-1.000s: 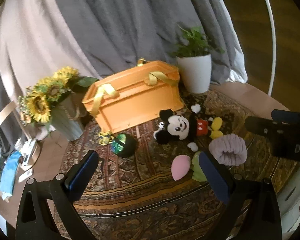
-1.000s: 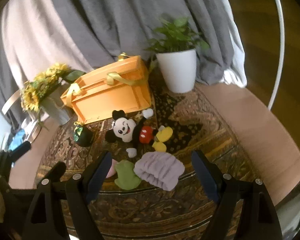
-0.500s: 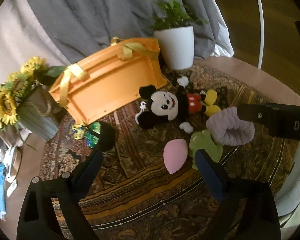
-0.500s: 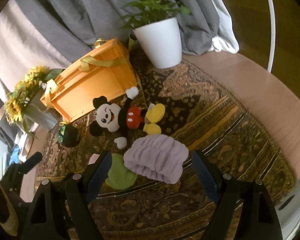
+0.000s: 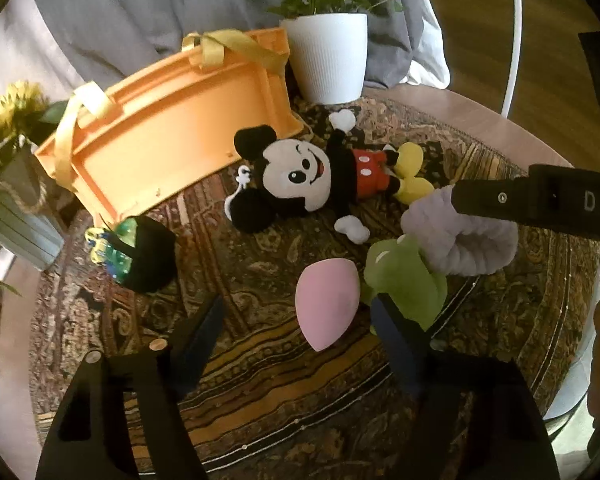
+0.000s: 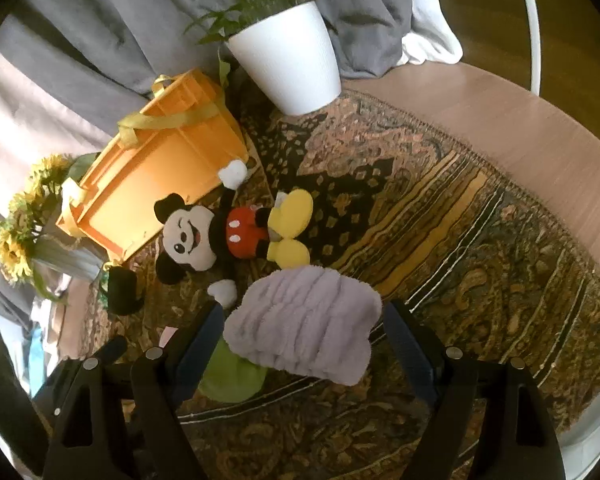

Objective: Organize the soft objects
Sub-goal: 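Grasp the pink sponge with the left tool while the right tool grasps the lavender wristband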

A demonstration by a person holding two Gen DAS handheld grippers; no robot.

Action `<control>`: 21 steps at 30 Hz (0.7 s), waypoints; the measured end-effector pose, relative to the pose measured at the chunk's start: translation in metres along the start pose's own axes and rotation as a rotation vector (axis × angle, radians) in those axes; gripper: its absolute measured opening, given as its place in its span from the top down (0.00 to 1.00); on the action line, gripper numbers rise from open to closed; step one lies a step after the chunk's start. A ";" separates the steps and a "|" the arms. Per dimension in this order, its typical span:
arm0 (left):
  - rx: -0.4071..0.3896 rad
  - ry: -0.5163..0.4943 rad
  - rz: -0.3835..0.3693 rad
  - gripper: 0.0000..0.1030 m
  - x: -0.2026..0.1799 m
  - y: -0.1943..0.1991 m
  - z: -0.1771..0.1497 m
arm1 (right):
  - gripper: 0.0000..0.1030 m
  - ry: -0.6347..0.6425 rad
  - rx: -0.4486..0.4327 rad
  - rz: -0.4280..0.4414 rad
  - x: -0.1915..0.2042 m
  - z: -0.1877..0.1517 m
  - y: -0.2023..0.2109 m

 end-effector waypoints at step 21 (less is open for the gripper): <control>0.041 0.094 -0.155 0.65 -0.009 -0.025 -0.004 | 0.47 0.072 0.074 -0.009 0.009 -0.006 -0.019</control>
Point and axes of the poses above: each gripper's, at about its wrist camera, not at the fingertips, and y roughly against the way its jaws point, x to its left, z to its top, the point moved 9 cm from there along -y, roughly the way its jaws point, and after that the axes turned 2 degrees about x, right-handed, at the moved point
